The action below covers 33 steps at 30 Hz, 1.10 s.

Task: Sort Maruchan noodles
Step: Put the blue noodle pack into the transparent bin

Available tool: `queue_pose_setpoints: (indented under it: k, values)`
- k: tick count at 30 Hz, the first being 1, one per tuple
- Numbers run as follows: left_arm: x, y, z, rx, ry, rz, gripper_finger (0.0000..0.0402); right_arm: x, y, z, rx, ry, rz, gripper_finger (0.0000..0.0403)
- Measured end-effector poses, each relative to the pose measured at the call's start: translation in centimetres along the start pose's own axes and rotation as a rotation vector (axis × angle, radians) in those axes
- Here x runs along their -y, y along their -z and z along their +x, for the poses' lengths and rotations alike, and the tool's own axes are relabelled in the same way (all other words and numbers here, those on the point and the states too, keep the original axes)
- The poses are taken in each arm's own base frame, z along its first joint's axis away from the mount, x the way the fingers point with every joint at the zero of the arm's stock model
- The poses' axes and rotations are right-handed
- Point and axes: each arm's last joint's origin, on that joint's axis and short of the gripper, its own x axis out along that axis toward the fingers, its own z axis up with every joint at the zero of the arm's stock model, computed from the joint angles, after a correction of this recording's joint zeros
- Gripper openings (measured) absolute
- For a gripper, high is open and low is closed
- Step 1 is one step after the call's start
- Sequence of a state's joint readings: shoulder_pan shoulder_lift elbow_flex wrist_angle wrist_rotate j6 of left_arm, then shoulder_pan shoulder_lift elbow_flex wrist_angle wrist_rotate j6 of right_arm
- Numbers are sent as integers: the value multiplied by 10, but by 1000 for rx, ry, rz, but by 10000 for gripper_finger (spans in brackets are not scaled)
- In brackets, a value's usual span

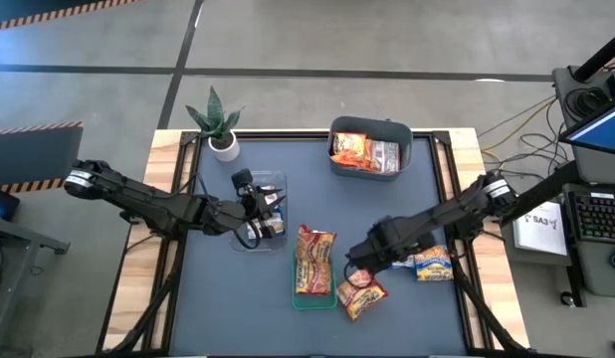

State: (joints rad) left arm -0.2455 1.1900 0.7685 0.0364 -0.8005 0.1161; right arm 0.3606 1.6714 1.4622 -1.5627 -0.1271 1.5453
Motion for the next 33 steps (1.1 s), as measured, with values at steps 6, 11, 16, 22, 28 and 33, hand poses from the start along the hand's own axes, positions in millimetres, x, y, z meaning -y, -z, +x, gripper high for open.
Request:
queue_pose_setpoints:
  k: [6,11,16,22,28,33]
  values:
    - [0,1,0,-2,0,-1,64,6,5,29,-27,125,47,254]
    - [0,2,0,-5,0,2,64,14,4,52,-60,218,65,254]
    - [1,2,1,-6,0,4,64,17,3,64,-80,254,57,254]
    - [1,2,1,-6,0,4,64,15,4,64,-100,231,57,254]
    - [1,2,1,-6,0,4,64,11,4,79,-98,177,71,254]
    - [1,2,1,-6,0,4,64,16,3,92,-128,222,70,254]
